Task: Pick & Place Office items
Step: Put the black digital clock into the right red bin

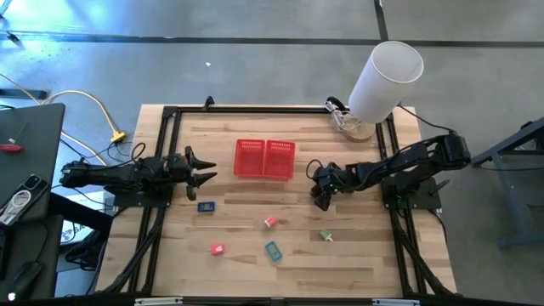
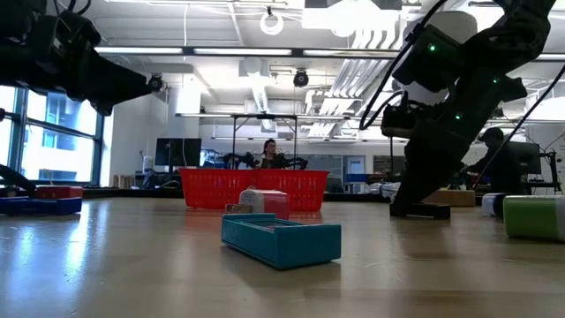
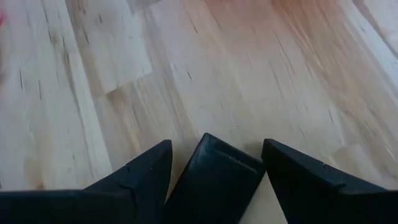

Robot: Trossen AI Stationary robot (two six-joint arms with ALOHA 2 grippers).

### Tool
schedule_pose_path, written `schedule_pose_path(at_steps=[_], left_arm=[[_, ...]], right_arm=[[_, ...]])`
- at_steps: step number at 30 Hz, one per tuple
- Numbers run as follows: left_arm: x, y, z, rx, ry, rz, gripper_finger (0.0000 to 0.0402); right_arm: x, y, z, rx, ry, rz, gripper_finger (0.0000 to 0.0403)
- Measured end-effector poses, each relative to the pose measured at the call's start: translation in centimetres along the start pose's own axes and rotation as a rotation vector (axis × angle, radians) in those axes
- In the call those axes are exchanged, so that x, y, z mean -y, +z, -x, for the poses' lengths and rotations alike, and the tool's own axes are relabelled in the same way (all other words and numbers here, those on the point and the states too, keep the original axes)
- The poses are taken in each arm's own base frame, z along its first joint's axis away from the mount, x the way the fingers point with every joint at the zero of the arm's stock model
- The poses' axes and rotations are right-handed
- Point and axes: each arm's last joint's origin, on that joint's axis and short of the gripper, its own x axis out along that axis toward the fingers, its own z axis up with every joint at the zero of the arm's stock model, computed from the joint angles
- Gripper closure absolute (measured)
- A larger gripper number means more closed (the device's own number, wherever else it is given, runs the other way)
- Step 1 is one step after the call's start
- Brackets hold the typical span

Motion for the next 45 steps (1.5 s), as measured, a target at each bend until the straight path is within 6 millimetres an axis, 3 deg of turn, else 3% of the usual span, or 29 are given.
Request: schedule_pose_path(at_steps=[23,36,45], left_arm=[[0.1,-1.5,-1.2,-0.169,0.023,-0.044,0.026],[0.1,-1.4,-1.2,-0.163,0.023,-0.024,0.026],[0.1,-1.4,-1.2,-0.163,0.023,-0.014,0.026]], right_arm=[[0.3,-0.3,-0.1,-0.021,-0.026,0.069,0.0161],[0.4,-0.4,-0.1,-0.033,-0.046,0.097,0.0258],[0.4,-0.4,-0.1,-0.03,-0.045,0.118,0.0247]])
